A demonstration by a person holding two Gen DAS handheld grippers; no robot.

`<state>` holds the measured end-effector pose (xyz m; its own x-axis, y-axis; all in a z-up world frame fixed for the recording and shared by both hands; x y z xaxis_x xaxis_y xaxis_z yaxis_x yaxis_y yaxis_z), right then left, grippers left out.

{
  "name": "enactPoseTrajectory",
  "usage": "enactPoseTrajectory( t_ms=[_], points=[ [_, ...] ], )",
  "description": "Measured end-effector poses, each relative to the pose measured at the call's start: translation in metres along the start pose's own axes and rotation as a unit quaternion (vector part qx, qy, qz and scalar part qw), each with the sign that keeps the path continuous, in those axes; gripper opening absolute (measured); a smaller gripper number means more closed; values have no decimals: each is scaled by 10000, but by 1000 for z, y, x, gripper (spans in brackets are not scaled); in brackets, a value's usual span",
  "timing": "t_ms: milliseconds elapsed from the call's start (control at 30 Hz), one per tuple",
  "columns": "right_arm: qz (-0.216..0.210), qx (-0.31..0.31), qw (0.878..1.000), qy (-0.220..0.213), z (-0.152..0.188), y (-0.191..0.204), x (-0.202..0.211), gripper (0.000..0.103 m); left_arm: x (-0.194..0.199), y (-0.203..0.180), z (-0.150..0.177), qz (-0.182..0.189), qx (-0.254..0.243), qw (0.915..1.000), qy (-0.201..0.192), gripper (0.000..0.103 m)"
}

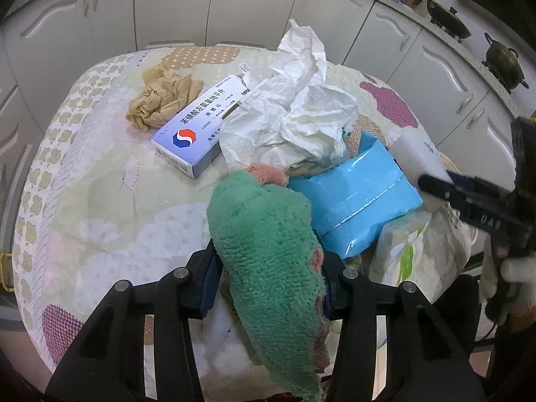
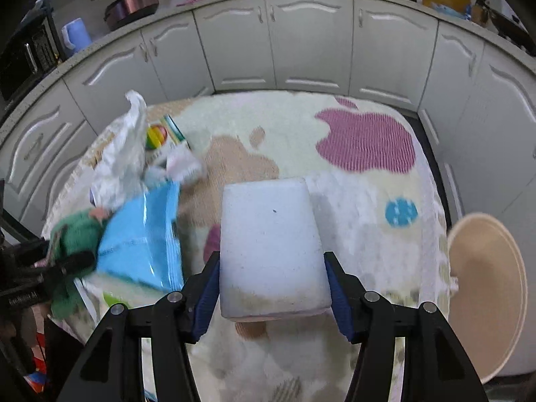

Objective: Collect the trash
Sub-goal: 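Grasp the green towel with the left tool while the right grasps the white sponge, then carry the towel and sponge over the beige bin with both tools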

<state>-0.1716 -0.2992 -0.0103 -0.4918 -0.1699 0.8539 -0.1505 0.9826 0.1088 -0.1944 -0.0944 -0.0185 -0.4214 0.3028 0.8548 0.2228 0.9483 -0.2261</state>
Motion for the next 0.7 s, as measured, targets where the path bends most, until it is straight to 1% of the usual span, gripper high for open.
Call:
enactPoseTrajectory(
  t_ms=[100,133,233,267,333,500,600,700],
  points=[
    [145,63,9999,43,4,-2,-2,63,2,-4,1,-8,-3,10000,-3,45],
    [159,80,9998,19,2,0,-2,67,2,-4,2,-22,-13,10000,-8,45],
    [197,102,9998,5,-4,1,-5,68,2,-6,2,-67,-40,10000,-20,45],
    [193,120,9997,13,-5,2,-6,67,3,-6,2,-81,-49,10000,-28,45],
    [123,129,9998,27,-5,3,-7,55,6,-6,2,-110,-68,9999,-54,44],
    [-99,-68,9997,-223,0,0,10,54,21,-8,0,-191,-156,9995,-219,43],
    [-212,-99,9987,-443,-1,1,31,54,35,-14,-6,-212,-261,9986,-398,43],
    [-341,-139,9968,-710,-2,2,56,54,52,-23,-14,-141,-346,9976,-587,42]
  ],
)
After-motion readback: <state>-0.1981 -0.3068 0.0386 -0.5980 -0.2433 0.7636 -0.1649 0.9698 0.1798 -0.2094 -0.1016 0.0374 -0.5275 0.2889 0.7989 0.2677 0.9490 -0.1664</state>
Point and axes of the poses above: each gripper's, at about its wrist camera, not at the fingertips, and x roughly against the way its jaws point, y to its left, z to its underside, the point moved 6 cm from there along -x, roughly the way its jaws point, and after that the axes turned 1 degree about y, right-handed, at the moved point
